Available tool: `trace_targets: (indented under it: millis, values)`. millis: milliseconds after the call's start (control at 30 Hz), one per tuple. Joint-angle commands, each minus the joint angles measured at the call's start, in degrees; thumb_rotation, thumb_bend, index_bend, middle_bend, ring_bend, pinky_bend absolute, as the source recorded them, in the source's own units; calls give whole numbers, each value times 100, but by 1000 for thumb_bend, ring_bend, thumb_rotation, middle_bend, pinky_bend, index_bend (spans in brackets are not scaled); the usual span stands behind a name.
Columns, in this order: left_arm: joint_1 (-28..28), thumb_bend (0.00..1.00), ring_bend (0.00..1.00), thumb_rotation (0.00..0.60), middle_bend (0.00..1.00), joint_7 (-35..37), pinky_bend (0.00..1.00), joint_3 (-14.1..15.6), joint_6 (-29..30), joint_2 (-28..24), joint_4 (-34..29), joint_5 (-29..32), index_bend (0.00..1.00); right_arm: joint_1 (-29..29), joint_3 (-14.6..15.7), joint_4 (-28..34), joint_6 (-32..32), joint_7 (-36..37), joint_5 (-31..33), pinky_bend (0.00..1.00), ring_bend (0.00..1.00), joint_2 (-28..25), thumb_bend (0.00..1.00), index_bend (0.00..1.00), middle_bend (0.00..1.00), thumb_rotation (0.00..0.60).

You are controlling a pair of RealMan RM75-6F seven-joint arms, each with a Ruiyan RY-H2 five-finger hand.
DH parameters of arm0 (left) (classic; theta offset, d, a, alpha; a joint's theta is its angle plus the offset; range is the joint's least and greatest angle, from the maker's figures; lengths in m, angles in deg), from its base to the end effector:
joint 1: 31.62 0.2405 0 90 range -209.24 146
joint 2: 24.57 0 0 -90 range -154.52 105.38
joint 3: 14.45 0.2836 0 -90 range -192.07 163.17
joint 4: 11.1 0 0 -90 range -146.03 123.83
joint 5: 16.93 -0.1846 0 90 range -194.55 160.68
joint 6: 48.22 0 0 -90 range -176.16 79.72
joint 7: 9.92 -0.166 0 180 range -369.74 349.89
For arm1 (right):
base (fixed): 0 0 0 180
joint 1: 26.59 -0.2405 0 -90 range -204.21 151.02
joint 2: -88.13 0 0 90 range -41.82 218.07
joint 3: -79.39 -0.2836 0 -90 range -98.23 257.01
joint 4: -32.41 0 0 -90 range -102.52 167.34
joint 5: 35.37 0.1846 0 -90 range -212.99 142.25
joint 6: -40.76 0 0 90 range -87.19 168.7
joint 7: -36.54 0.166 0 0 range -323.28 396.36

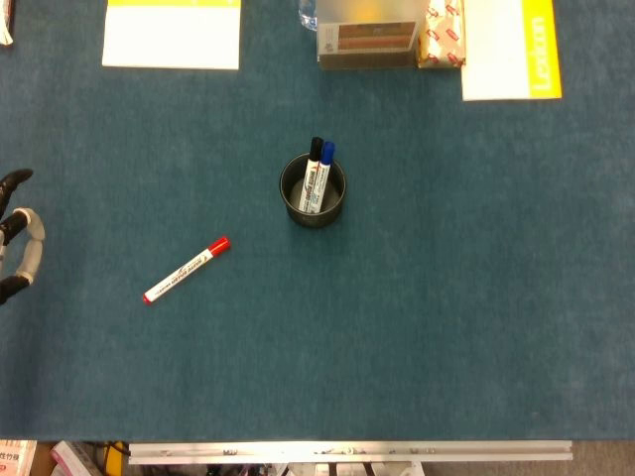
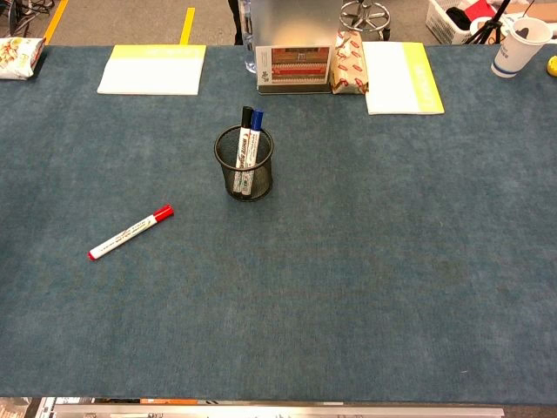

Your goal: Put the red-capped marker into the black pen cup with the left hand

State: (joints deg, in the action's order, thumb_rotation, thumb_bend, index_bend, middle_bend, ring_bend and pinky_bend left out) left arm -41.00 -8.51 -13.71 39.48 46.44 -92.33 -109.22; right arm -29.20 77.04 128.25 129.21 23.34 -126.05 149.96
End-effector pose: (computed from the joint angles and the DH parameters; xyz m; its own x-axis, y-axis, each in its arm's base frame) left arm -0.3208 0.2185 0.1584 0.4475 -0.0193 0.8941 0.8770 -0.1860 -0.4430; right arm -0.3085 -0.1877 0.2049 0.5800 0.0435 0.8135 -0.8120 -0.0495 0.5815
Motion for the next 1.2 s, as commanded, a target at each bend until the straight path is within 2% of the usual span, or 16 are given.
trace_targets:
  millis: [33,433,533,600,700,800,867,1033,1100,1167,1200]
  values:
    - [8,434,61,600,180,-13,250,-5,-12,4,9,11,598,-5,-6,-11,-5,11,5,460,244,9,0,473,311,600]
    - [7,434,61,600,182,-179,251,56,-263,81,4,61,606,-36,-50,-70,-54,58,77,459,244,28,0,473,311,600]
    - [-29,399,61,600,181,-341,250,81,-454,175,64,126,612,-31,-50,-55,-48,63,81,460,244,18,0,473,311,600]
    - [-86,376,62,600,179,-535,242,101,-602,259,35,127,614,-23,-45,-31,-10,81,36,460,244,15,0,473,311,600]
    - [-172,358,54,600,176,-1014,114,89,-849,423,-97,219,618,-1,-42,3,68,85,-25,460,244,15,0,473,311,600]
    - [-264,338,17,600,159,-1819,14,19,-1253,565,-421,600,626,15,-33,32,134,86,-101,460,244,9,0,473,311,600]
    - [-371,328,1,600,147,-2280,0,-47,-1498,666,-619,820,627,18,-30,48,148,102,-124,460,245,-4,0,473,312,600]
    - [-607,325,0,598,144,-2889,0,-177,-1845,886,-843,1104,614,24,-53,110,156,161,-89,460,245,-54,0,473,312,600]
    - [-681,323,0,547,141,-3100,0,-218,-1916,975,-944,1196,604,12,-65,108,143,204,-83,460,245,-63,0,473,312,600]
    - [-738,313,0,432,139,-3296,0,-240,-1949,1045,-1018,1243,594,-4,-67,95,103,233,-63,460,245,-65,0,473,313,600]
    - [-772,307,0,402,139,-3421,0,-252,-1956,1090,-1056,1262,591,-14,-64,83,68,243,-46,460,245,-65,0,473,313,600]
